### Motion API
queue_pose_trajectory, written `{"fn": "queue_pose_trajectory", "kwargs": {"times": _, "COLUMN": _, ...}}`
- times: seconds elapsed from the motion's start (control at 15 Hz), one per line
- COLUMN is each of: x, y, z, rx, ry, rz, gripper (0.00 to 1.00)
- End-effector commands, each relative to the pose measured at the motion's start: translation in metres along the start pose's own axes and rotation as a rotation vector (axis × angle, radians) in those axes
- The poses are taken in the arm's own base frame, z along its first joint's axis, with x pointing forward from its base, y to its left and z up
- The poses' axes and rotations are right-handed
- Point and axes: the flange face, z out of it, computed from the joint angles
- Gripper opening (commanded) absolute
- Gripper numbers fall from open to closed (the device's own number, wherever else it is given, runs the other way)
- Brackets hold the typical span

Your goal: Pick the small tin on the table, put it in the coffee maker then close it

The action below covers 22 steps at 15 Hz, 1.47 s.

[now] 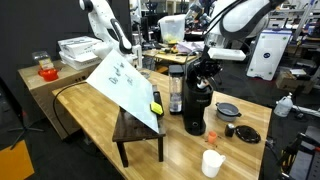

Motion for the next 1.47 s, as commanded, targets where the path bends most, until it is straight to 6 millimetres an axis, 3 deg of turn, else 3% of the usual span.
{"fn": "queue_pose_trajectory", "kwargs": {"times": 0.0, "x": 0.013, "y": -0.005, "z": 0.008, "rx": -0.007, "ry": 0.002, "rz": -0.006, "gripper": 0.06}}
{"fn": "queue_pose_trajectory", "kwargs": {"times": 0.53, "x": 0.005, "y": -0.005, "z": 0.02, "rx": -0.012, "ry": -0.054, "rz": 0.002, "gripper": 0.07}}
{"fn": "queue_pose_trajectory", "kwargs": {"times": 0.6, "x": 0.004, "y": -0.005, "z": 0.019, "rx": -0.008, "ry": -0.06, "rz": 0.007, "gripper": 0.5}}
{"fn": "queue_pose_trajectory", "kwargs": {"times": 0.73, "x": 0.0, "y": -0.006, "z": 0.02, "rx": 0.003, "ry": -0.076, "rz": 0.009, "gripper": 0.56}}
{"fn": "queue_pose_trajectory", "kwargs": {"times": 0.93, "x": -0.002, "y": -0.008, "z": 0.019, "rx": 0.009, "ry": -0.052, "rz": 0.016, "gripper": 0.78}}
{"fn": "queue_pose_trajectory", "kwargs": {"times": 1.0, "x": -0.002, "y": -0.01, "z": 0.019, "rx": 0.012, "ry": -0.049, "rz": 0.015, "gripper": 0.59}}
{"fn": "queue_pose_trajectory", "kwargs": {"times": 1.2, "x": -0.004, "y": -0.012, "z": 0.019, "rx": 0.013, "ry": -0.049, "rz": 0.011, "gripper": 0.78}}
{"fn": "queue_pose_trajectory", "kwargs": {"times": 1.4, "x": -0.003, "y": -0.012, "z": 0.019, "rx": 0.013, "ry": -0.049, "rz": 0.011, "gripper": 0.78}}
